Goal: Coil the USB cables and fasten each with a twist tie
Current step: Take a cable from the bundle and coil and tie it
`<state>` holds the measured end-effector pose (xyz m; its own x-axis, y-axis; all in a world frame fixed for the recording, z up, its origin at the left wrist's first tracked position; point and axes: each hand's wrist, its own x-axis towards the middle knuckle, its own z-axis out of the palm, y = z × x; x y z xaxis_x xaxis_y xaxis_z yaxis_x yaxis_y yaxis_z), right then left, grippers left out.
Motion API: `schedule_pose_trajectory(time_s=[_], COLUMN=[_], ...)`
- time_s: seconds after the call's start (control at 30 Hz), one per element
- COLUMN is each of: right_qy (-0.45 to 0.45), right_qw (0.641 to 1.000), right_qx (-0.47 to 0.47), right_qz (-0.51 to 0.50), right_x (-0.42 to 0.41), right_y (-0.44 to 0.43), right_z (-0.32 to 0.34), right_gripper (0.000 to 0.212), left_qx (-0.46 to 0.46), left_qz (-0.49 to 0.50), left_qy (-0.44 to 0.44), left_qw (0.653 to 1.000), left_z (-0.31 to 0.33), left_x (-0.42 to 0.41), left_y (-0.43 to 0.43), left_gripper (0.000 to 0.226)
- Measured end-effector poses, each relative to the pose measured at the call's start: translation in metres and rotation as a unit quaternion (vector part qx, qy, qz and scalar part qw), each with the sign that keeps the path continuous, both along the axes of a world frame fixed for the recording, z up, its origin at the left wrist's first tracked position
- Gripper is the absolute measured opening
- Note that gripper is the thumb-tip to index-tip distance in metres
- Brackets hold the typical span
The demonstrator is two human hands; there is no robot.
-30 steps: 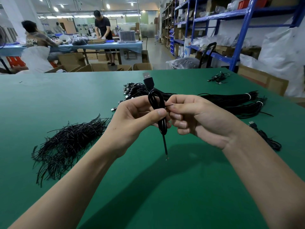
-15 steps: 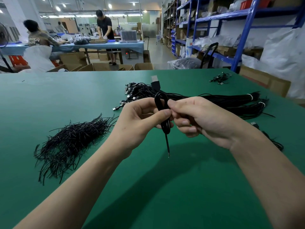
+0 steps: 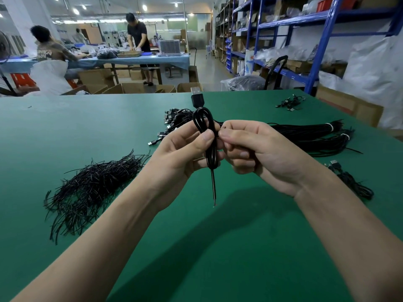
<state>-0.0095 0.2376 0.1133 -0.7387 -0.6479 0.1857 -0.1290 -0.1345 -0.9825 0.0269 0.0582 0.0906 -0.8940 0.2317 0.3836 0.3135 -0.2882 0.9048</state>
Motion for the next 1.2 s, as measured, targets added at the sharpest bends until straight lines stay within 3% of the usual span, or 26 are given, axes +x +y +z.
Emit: schedule_pose_trajectory(time_s=[0.27, 0.5, 0.57, 0.67, 0.87, 1.1, 1.17, 1.2], right_qy=[0.010, 0.099, 0.201, 0.372, 0.504, 0.547, 0.526, 0.494], right_qw=[1.000, 0.993, 0.970, 0.888, 0.770, 0.716, 0.730, 0.763], right_qx=[-0.028, 0.005, 0.048, 0.147, 0.284, 0.341, 0.344, 0.324], right_qz=[0.003, -0.069, -0.129, -0.228, -0.268, -0.268, -0.268, -0.262], right_x=[0.008, 0.010, 0.011, 0.015, 0.024, 0.029, 0.026, 0.024], right_y=[-0.005, -0.008, -0.008, -0.008, -0.009, -0.015, -0.013, -0.010], right_z=[0.003, 0.002, 0.003, 0.007, 0.012, 0.010, 0.008, 0.008], right_gripper=[0.023, 0.026, 0.029, 0.027, 0.018, 0.019, 0.019, 0.020], left_qx=[0.065, 0.070, 0.056, 0.032, -0.021, -0.058, -0.070, -0.078], left_qz=[-0.102, -0.062, -0.033, 0.007, 0.075, 0.137, 0.150, 0.154], left_qy=[-0.002, 0.003, 0.008, 0.020, 0.033, 0.038, 0.053, 0.066], left_qw=[0.993, 0.996, 0.998, 0.999, 0.996, 0.988, 0.985, 0.983], left_z=[-0.002, -0.003, -0.003, -0.003, -0.002, -0.006, -0.006, -0.005], left_x=[-0.001, -0.005, -0.006, -0.009, -0.011, -0.011, -0.011, -0.011], left_y=[-0.010, -0.009, -0.009, -0.009, -0.010, -0.005, -0.005, -0.005], left_gripper=[0.020, 0.018, 0.017, 0.014, 0.023, 0.028, 0.029, 0.027])
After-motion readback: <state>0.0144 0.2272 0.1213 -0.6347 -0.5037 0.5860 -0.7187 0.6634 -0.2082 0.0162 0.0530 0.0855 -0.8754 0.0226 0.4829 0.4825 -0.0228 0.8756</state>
